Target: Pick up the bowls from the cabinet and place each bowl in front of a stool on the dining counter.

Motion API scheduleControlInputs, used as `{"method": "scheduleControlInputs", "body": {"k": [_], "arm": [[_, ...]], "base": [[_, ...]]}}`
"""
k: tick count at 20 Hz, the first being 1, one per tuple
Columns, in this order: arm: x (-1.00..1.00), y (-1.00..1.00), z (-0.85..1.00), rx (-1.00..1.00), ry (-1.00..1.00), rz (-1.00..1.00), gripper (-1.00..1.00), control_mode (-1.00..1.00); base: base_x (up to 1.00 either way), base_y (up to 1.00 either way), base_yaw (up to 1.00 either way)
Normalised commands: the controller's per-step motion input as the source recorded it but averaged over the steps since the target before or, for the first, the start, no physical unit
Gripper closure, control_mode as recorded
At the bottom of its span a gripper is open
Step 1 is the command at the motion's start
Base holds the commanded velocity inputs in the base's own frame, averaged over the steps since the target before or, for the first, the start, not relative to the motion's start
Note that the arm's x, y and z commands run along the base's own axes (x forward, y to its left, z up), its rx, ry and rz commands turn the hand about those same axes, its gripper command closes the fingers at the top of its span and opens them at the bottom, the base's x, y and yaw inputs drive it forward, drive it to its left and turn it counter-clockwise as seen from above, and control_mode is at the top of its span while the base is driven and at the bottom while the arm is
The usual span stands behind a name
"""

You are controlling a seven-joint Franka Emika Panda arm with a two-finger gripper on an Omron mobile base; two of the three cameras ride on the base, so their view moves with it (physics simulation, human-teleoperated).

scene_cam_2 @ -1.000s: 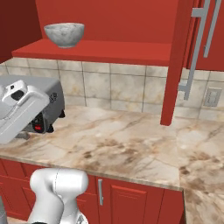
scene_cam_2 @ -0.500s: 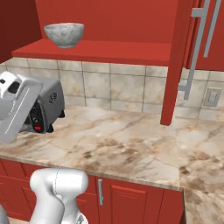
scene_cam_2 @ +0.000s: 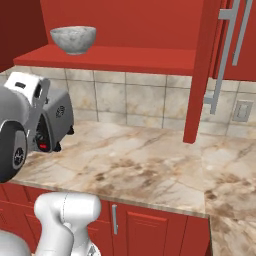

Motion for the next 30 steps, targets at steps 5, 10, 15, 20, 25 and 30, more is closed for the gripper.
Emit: {"method": "scheduleControlInputs", "body": {"k": [5,10,15,20,25,30], "arm": [[0.00,0.18,0.27,-0.08,-0.50,0.29,-1.00,-1.00],[0.03,0.09,0.34,-0.17,-0.28,0.25,-1.00,-1.00],[0.00,0.01,0.68,-0.22,-0.03,0.14,-1.00,-1.00],[0.07,0.00,0.17,-0.06,0.02,0.00,-1.00,-1.00],[0.27,0.00,0.00,0.00,0.01,0.00,-1.00,-1.00],[0.46,0.04,0.00,0.00,0.00,-0.10,-1.00,-1.00]], "base": [[0.00,0.00,0.00],[0.00,0.00,0.00],[0.00,0.00,0.00],[0.00,0.00,0.00],[0.00,0.00,0.00],[0.00,0.00,0.00]]}}
